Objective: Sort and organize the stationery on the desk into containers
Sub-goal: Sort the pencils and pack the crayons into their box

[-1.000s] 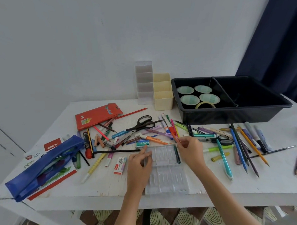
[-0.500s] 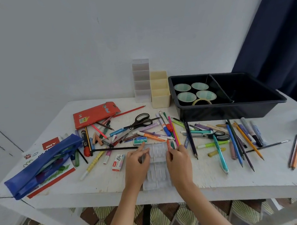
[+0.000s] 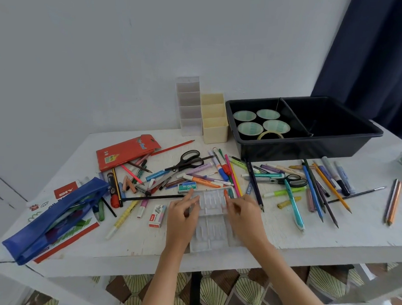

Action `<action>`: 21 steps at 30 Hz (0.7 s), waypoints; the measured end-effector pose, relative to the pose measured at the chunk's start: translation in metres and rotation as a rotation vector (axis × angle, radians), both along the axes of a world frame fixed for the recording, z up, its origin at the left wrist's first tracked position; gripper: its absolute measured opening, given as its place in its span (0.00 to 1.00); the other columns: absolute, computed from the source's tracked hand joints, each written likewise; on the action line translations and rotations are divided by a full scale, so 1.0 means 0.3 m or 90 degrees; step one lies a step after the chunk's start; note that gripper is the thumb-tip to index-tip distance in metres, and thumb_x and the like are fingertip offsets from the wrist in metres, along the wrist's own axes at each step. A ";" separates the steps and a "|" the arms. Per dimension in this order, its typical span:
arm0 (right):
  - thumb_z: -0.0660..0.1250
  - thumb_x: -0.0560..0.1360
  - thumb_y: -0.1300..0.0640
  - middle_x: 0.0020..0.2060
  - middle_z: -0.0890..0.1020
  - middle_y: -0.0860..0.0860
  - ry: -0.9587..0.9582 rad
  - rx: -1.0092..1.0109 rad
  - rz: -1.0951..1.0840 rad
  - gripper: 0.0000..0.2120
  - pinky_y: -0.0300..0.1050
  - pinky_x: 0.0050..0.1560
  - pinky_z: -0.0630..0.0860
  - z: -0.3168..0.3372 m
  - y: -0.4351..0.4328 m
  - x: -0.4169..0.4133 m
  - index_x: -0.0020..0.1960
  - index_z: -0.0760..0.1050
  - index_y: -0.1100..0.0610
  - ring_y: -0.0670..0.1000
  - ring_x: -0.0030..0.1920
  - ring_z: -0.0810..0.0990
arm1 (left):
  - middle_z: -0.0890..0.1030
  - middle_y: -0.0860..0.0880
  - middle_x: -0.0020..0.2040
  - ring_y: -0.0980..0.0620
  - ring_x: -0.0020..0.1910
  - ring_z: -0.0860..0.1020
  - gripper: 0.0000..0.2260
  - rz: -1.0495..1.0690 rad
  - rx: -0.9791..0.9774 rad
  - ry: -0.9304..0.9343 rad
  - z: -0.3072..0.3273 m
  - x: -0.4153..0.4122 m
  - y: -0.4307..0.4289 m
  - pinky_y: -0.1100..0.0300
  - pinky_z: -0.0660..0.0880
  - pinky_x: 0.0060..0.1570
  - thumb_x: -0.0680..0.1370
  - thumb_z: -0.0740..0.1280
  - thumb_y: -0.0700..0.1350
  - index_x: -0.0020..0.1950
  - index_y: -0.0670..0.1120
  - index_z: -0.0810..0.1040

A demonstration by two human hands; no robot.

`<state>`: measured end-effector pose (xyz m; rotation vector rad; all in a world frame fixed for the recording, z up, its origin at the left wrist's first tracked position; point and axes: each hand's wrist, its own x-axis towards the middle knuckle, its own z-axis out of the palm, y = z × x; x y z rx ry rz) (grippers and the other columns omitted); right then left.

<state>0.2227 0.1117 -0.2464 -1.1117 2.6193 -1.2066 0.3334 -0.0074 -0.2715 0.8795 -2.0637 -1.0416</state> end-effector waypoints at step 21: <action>0.67 0.75 0.60 0.49 0.79 0.54 -0.062 -0.050 -0.206 0.11 0.38 0.44 0.73 0.041 -0.016 -0.100 0.57 0.76 0.59 0.49 0.45 0.77 | 0.65 0.57 0.72 0.56 0.70 0.60 0.22 -0.071 0.058 -0.035 0.046 0.023 0.022 0.55 0.57 0.71 0.79 0.58 0.36 0.71 0.50 0.67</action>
